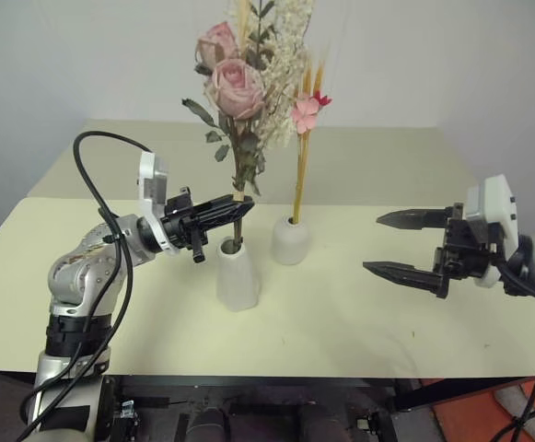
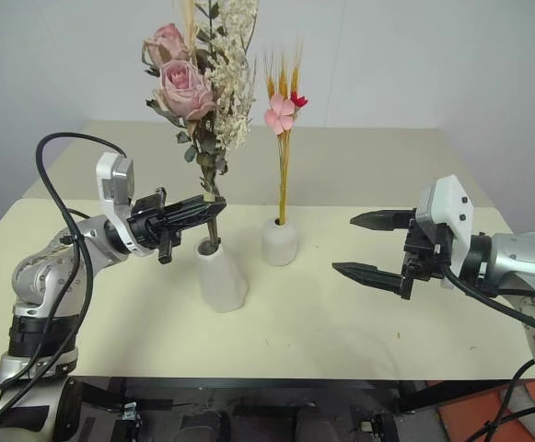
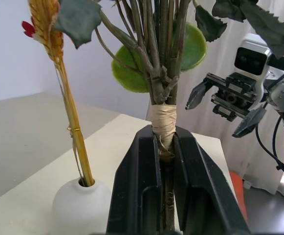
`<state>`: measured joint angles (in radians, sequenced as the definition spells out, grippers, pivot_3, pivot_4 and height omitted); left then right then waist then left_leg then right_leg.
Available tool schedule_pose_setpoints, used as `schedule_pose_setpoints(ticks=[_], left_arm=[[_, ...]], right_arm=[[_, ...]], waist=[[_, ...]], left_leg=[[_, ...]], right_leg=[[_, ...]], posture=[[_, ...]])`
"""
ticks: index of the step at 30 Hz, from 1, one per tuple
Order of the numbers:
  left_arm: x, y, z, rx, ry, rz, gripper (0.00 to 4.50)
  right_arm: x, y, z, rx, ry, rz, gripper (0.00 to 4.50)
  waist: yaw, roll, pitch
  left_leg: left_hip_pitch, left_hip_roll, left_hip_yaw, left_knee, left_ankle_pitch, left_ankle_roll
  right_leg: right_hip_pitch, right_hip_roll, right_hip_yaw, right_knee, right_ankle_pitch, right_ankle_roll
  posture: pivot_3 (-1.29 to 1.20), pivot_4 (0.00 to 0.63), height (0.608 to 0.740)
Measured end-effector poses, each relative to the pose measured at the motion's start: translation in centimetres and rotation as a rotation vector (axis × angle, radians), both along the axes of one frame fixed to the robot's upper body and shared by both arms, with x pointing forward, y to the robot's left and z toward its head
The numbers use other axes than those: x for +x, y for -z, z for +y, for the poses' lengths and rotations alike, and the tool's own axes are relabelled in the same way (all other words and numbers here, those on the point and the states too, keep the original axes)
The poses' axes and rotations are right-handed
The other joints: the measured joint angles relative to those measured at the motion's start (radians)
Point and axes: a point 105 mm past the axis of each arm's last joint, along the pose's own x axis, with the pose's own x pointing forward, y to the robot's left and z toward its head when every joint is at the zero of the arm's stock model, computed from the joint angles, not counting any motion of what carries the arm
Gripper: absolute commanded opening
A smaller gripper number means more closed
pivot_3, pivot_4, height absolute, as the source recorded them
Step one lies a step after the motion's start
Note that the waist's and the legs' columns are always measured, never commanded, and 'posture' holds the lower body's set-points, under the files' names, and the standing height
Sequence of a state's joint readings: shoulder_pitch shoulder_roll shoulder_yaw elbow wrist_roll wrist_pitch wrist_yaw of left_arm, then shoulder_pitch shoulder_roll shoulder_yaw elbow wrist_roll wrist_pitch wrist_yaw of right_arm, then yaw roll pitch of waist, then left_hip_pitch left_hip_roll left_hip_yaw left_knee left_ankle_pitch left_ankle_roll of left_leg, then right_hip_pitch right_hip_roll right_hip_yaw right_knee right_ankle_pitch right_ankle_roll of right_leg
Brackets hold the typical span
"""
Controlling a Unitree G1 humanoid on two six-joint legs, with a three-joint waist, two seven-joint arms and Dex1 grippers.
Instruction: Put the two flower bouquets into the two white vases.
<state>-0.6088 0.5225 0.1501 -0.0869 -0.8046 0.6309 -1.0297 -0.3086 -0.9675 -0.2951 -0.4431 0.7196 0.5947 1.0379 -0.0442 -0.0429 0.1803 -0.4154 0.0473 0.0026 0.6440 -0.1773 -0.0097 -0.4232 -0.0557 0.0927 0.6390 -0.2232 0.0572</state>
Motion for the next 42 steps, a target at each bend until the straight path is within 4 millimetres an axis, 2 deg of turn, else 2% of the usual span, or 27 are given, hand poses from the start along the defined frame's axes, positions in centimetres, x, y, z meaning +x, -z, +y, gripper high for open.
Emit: schedule_pose_setpoints(ticks=[22,30,36,42], left_arm=[[0.0,-0.1,0.1,-0.019,0.0,-0.003,0.11],[-0.3,1.5,0.4,-0.001,-0.009,0.046,0.11],[-0.3,1.9,0.6,0.018,-0.02,0.058,0.11],[-0.5,3.3,1.2,0.105,-0.029,0.118,2.01]], right_arm=[[0.1,0.1,0.1,0.005,0.005,0.001,4.5],[0.1,0.1,0.1,0.009,0.004,-0.001,4.5],[0.0,0.1,0.2,0.011,0.002,-0.002,4.5],[0.1,0.1,0.2,0.012,0.002,-0.002,4.5]], waist=[[0.001,0.0,0.0],[0.001,0.0,0.0],[0.001,0.0,0.0],[0.0,0.0,0.0]], left_leg=[[-0.001,0.0,0.0,0.0,0.0,0.0],[-0.001,0.0,0.0,0.0,0.0,0.0],[-0.001,0.0,0.0,-0.001,0.0,0.0],[-0.002,0.0,0.0,-0.001,0.0,0.0]], right_leg=[[0.0,0.0,0.0,-0.001,0.0,0.0],[0.0,0.0,0.0,-0.002,0.0,0.0],[0.0,0.0,0.0,-0.004,0.0,-0.001],[0.0,0.0,0.0,-0.007,0.0,-0.001]], posture=[[0.0,0.15,0.74],[0.0,0.15,0.74],[0.0,0.15,0.74],[0.0,0.15,0.74]])
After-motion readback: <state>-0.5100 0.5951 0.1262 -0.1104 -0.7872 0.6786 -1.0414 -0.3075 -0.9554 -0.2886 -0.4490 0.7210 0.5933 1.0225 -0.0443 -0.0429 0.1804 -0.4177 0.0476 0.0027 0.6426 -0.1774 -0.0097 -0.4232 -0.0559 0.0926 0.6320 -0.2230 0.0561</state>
